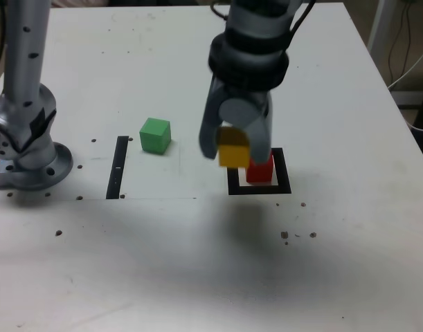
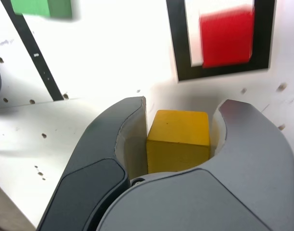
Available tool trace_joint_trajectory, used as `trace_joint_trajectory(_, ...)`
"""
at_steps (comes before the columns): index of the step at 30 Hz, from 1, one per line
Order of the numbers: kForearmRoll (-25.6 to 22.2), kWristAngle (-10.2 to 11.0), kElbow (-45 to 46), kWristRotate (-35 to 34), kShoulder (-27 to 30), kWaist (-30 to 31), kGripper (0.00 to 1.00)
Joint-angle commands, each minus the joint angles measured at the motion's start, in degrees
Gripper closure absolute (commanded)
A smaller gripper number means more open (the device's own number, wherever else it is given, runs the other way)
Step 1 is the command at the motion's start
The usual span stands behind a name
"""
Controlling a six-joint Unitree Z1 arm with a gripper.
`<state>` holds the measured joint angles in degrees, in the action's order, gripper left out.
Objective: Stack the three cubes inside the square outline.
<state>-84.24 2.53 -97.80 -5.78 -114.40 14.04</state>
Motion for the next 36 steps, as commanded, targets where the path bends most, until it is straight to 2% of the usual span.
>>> trace_joint_trajectory(1, -0.5, 0.2, -0.8, 0.7, -0.9, -1.5, 0.67)
trace_joint_trajectory(14, -0.8, -0.1, -2.8, 2.2, -3.9, -6.9, 0.67)
trace_joint_trajectory(21, -0.4, -1.2, -3.8, 3.3, -5.5, -8.7, 0.67)
trace_joint_trajectory(36, -0.1, -2.1, -5.9, 3.7, -8.7, -9.4, 0.67)
